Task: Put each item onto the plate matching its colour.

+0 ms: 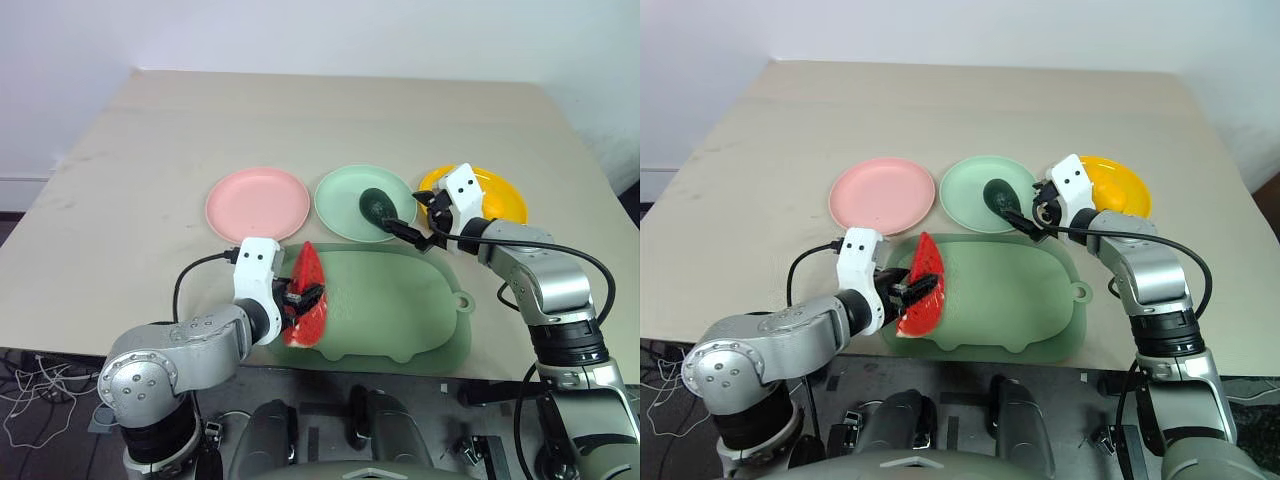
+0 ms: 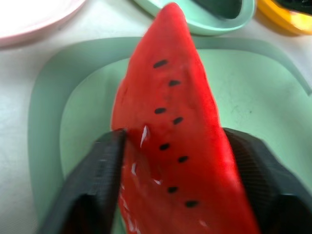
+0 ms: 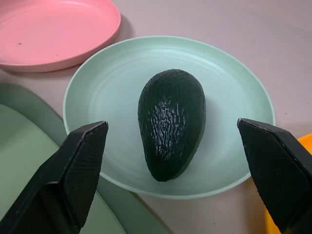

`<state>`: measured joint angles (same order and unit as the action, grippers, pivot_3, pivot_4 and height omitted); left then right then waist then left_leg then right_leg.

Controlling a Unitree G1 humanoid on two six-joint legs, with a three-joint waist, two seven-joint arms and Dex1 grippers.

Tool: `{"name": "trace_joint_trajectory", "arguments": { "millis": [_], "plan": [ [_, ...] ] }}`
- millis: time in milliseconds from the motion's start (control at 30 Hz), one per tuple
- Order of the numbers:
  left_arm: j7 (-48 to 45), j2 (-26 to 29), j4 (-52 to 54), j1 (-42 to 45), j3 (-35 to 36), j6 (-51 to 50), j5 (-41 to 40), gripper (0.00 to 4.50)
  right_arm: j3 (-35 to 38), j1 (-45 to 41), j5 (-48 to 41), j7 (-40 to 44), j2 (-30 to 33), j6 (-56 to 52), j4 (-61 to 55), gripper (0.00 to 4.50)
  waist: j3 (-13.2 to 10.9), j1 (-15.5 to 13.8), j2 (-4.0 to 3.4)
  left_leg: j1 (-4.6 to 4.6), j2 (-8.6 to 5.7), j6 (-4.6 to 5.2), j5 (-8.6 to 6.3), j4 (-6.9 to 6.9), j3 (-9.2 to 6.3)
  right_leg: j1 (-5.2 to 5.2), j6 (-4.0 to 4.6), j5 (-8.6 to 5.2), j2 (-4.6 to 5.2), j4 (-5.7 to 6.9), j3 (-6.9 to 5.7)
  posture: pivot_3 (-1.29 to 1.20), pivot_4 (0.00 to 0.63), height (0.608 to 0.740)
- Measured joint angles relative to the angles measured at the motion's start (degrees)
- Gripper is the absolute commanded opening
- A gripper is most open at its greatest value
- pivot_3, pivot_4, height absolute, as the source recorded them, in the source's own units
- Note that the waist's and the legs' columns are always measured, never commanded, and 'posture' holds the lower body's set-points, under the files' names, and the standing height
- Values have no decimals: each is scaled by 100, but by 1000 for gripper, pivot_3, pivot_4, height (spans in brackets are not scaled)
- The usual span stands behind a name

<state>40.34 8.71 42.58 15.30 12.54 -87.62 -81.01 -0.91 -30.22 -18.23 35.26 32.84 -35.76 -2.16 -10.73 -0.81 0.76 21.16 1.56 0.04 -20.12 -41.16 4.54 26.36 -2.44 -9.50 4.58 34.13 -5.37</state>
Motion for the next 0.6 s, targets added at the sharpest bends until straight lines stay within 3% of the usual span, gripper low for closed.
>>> {"name": "trace_joint_trajectory", "arguments": {
  "millis": [167, 300, 600],
  "plan": [
    [629, 918, -208, 10, -546, 881, -893, 1598, 0, 7, 1, -26, -8, 0, -1, 4500, 1, 4, -1, -6, 1, -10, 5, 3, 1, -2, 1, 0, 0, 1, 2, 0, 150, 740],
    [1015, 1481, -425, 172, -1045, 1597, -1370, 1549, 0, 7, 2, -50, -14, 1, 0, 4500, 0, 4, -1, -6, 0, -25, 14, 5, 2, -2, 1, 0, 0, 1, 1, 0, 150, 740],
    [977, 2030, -937, 1090, -1577, 2414, -1305, 1536, 0, 3, 7, -74, -39, 15, 2, 4500, -1, 0, 0, 2, -6, -28, 16, 5, 3, 2, 1, 0, -1, -3, -1, 0, 150, 740]
  ]
}}
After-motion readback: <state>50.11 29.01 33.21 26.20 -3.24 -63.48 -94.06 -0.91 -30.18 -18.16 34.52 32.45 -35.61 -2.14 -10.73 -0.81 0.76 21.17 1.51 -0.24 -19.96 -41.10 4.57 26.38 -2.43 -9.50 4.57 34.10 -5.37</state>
